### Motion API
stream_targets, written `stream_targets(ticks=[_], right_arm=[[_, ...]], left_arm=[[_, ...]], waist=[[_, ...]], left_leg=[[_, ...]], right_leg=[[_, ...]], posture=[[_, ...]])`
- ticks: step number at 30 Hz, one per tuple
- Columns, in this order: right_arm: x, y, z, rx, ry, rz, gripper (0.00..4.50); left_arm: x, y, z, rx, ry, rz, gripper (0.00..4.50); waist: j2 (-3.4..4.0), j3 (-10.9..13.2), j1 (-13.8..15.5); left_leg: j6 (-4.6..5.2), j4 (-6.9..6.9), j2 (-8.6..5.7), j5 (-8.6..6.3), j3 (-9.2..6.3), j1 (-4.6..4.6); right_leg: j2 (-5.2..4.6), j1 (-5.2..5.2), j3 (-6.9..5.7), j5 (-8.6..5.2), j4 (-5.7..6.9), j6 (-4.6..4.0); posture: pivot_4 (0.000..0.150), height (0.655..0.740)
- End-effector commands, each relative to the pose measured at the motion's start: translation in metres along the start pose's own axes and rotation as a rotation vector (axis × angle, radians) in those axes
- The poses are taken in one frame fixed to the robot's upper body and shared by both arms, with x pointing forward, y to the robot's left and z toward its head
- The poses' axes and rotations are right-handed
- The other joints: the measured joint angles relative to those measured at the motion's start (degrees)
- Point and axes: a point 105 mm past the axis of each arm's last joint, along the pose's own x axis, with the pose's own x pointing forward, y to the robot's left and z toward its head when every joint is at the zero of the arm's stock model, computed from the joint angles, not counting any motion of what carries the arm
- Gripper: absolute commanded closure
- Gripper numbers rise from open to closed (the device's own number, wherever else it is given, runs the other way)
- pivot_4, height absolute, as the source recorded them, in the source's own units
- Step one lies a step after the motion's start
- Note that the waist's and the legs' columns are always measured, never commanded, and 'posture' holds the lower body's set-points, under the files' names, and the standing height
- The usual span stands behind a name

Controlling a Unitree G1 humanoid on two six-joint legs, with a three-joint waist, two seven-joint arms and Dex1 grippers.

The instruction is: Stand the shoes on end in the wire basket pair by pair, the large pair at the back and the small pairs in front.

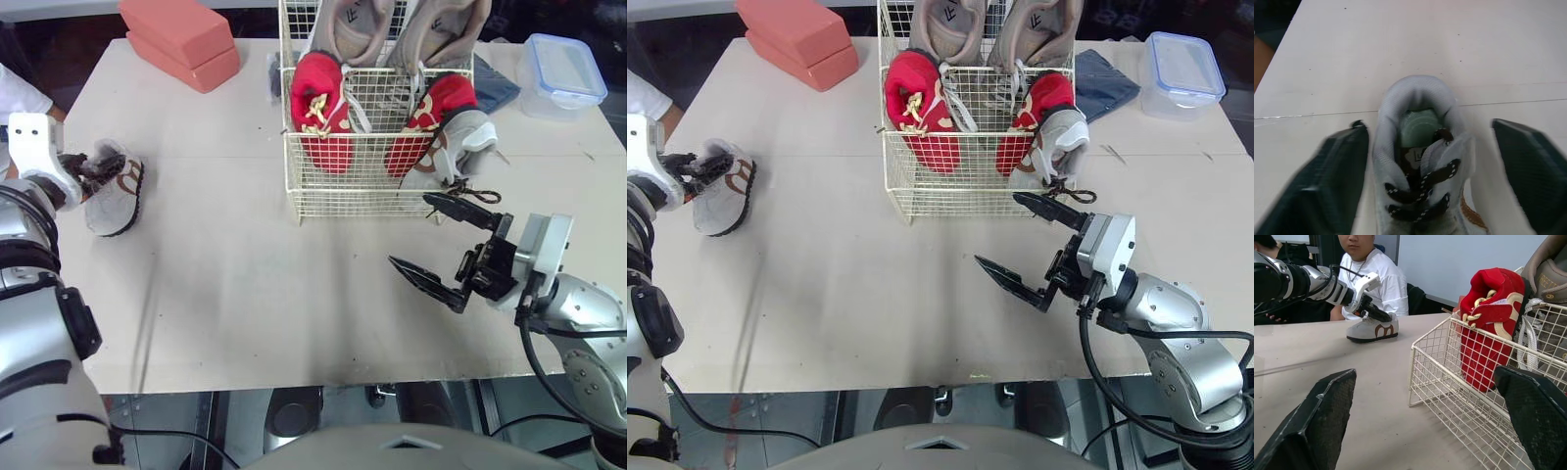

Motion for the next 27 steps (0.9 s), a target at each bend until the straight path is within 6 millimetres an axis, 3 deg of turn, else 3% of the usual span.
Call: stream_targets(ticks=[1, 5, 6, 10, 14, 21, 27], right_arm=[[0.001, 0.002, 0.008, -0.030, -0.035, 0.015, 0.00], [0.001, 0.001, 0.008, -0.036, -0.033, 0.013, 0.00], [0.001, 0.001, 0.008, -0.037, -0.032, 0.012, 0.00], [0.001, 0.000, 0.009, -0.040, -0.033, 0.009, 0.00], [0.000, -0.001, 0.010, -0.041, -0.035, 0.004, 0.00], [0.001, -0.004, 0.013, -0.039, -0.048, 0.014, 0.00], [0.007, -0.008, 0.017, -0.039, -0.078, 0.032, 0.00]], left_arm=[[-0.004, 0.006, 0.009, -0.007, -0.029, 0.013, 2.47], [-0.004, 0.005, 0.003, -0.007, -0.015, 0.011, 4.30], [-0.004, 0.005, 0.002, -0.009, -0.014, 0.010, 4.42], [-0.006, 0.007, 0.000, -0.014, -0.030, 0.016, 4.42], [-0.012, 0.008, 0.011, -0.005, -0.122, 0.012, 4.42], [-0.036, -0.009, 0.050, -0.057, -0.401, -0.024, 4.42], [-0.071, -0.048, 0.103, -0.130, -0.706, -0.120, 4.42]], waist=[[-0.01, 0.0, 0.0], [-0.01, 0.0, 0.0], [-0.01, 0.0, 0.0], [-0.01, 0.0, -0.1], [-0.01, 0.0, -0.2], [-0.03, 0.0, 0.1], [-0.08, 0.0, 0.1]], left_leg=[[0.00, 0.00, 0.00, 0.00, 0.00, 0.00], [0.00, 0.00, 0.00, 0.00, 0.01, 0.00], [0.00, 0.00, 0.00, 0.00, 0.00, 0.00], [0.00, 0.00, 0.00, 0.00, 0.01, 0.02], [0.00, 0.00, 0.01, 0.00, -0.03, 0.06], [-0.01, 0.05, 0.04, 0.01, -0.18, -0.01], [-0.02, 0.08, 0.03, 0.01, -0.30, 0.00]], right_leg=[[0.00, 0.00, 0.00, 0.00, 0.00, 0.00], [0.00, 0.00, 0.00, 0.00, 0.00, -0.01], [0.00, 0.00, 0.00, 0.01, 0.01, -0.01], [-0.01, 0.00, 0.02, 0.01, 0.02, -0.01], [-0.01, 0.00, 0.08, 0.07, 0.05, -0.11], [-0.08, 0.02, 0.16, 0.10, 0.04, -0.16], [-0.09, 0.10, 0.18, 0.10, 0.04, -0.16]], posture=[[0.150, 0.6860], [0.150, 0.6860], [0.150, 0.6860], [0.150, 0.6860], [0.150, 0.6860], [0.150, 0.6860], [0.150, 0.6860]])
